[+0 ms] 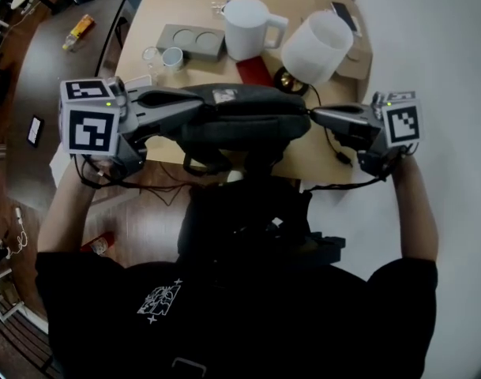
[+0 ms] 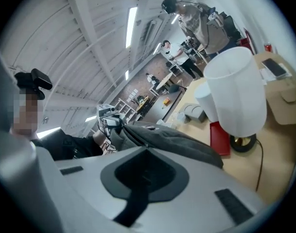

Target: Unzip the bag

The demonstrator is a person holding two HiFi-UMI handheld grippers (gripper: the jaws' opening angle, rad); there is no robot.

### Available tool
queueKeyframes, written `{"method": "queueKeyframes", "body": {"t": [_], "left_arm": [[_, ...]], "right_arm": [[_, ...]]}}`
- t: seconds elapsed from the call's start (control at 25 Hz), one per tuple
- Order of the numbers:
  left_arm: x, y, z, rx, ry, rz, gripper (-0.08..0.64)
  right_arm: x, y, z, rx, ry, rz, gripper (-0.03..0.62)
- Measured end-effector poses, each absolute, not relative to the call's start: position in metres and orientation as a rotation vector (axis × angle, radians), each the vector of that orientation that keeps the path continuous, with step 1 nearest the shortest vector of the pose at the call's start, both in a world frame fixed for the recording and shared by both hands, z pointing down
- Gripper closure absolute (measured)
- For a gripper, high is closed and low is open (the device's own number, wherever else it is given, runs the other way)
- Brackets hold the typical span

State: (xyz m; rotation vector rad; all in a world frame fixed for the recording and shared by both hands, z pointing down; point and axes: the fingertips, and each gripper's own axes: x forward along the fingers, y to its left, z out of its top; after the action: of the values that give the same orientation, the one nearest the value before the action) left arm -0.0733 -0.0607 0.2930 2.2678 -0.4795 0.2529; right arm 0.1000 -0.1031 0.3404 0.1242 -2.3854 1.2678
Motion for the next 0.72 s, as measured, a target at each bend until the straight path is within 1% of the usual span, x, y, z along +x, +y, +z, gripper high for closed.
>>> {"method": "queueKeyframes", "body": {"t": [0.16,0.4,0.72], "left_arm": [[-0.068,-0.057,0.295,2.293,-0.468,0.357,0.555],[-0.086,-0.053,0.3,2.236,-0.465,0.392,0.555],[-0.123,-0.053,0.304,2.124,-0.52,0.225,0.555]], "right_arm": [[0.113,-0.103,0.346,0.151,-2.407,1.28,0.577],[0.117,-0.108,0.356,0.185,-2.407,1.234,0.577],[0.13,-0.112,0.373,0.25,-2.416,1.282,0.577]]}}
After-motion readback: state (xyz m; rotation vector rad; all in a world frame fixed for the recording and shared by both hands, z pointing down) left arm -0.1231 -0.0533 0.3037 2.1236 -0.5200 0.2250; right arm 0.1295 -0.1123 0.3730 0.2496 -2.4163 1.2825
